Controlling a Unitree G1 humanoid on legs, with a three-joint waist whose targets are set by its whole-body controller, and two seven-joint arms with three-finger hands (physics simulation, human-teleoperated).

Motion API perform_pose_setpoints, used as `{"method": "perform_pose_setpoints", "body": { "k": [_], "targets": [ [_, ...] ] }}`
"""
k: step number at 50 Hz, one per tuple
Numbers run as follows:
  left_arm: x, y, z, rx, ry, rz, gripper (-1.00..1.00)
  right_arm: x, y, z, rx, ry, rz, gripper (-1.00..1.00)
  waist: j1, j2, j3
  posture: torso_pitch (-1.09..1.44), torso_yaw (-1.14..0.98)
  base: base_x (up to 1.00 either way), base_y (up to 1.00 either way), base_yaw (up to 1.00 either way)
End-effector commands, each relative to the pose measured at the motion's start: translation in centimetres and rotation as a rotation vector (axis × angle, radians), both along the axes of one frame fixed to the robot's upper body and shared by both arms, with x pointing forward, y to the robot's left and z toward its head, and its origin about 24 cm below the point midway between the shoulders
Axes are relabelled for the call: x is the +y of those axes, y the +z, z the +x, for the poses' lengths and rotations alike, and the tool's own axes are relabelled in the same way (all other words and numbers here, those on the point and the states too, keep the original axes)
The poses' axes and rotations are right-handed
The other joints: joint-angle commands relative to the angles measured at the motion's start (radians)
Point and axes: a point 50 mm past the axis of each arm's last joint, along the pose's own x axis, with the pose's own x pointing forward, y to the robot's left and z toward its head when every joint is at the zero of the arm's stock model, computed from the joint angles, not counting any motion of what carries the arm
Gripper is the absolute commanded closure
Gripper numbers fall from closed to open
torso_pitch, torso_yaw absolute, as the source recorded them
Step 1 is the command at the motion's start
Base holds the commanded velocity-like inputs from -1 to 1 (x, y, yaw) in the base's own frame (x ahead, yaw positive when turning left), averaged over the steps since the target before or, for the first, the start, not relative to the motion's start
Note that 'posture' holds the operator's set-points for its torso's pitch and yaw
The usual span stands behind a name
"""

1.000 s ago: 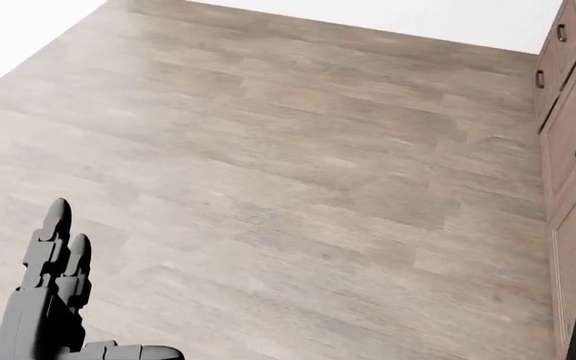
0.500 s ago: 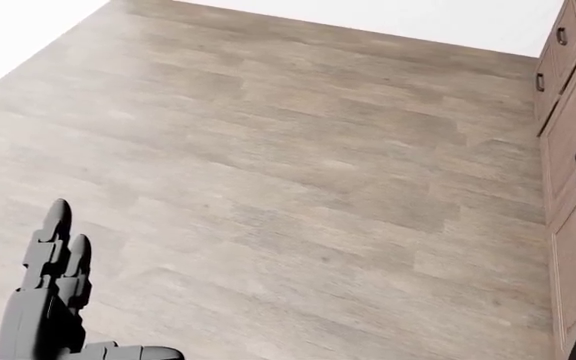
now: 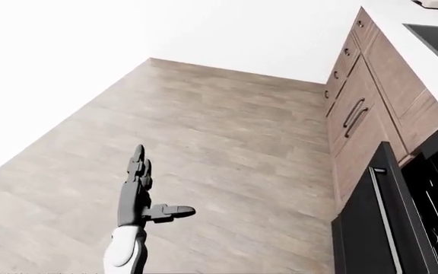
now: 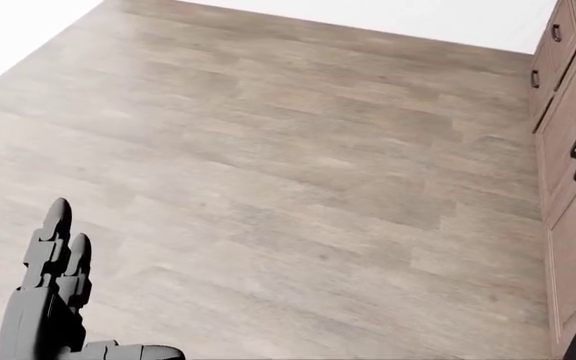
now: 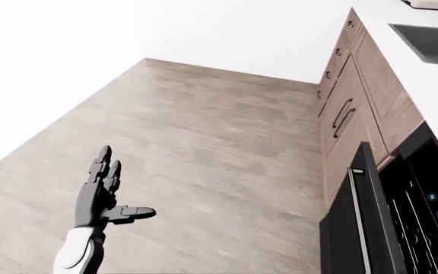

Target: Close the dishwasher door

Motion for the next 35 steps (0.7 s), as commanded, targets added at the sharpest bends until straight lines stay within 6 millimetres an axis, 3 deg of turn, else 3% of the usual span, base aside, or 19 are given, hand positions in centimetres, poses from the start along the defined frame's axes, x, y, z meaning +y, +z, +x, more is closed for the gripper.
{"method": "perform_pose_setpoints", "body": {
  "k": [1, 35],
  "targets": [
    [-0.1, 1.6, 0.2, -0.086, -0.005, 0.011, -1.0, -2.0, 1.0, -0.7, -0.007, -0.084, -0.106, -1.0, -0.008, -0.014, -0.01, 0.0, 0.0, 0.0, 0.0, 0.0],
    [-0.2, 1.6, 0.1, -0.086, -0.009, 0.011, -1.0, -4.1, 2.5, -2.1, 0.064, -0.146, -0.311, -1.0, -0.004, -0.004, -0.016, 0.0, 0.0, 0.0, 0.0, 0.0]
  ]
}}
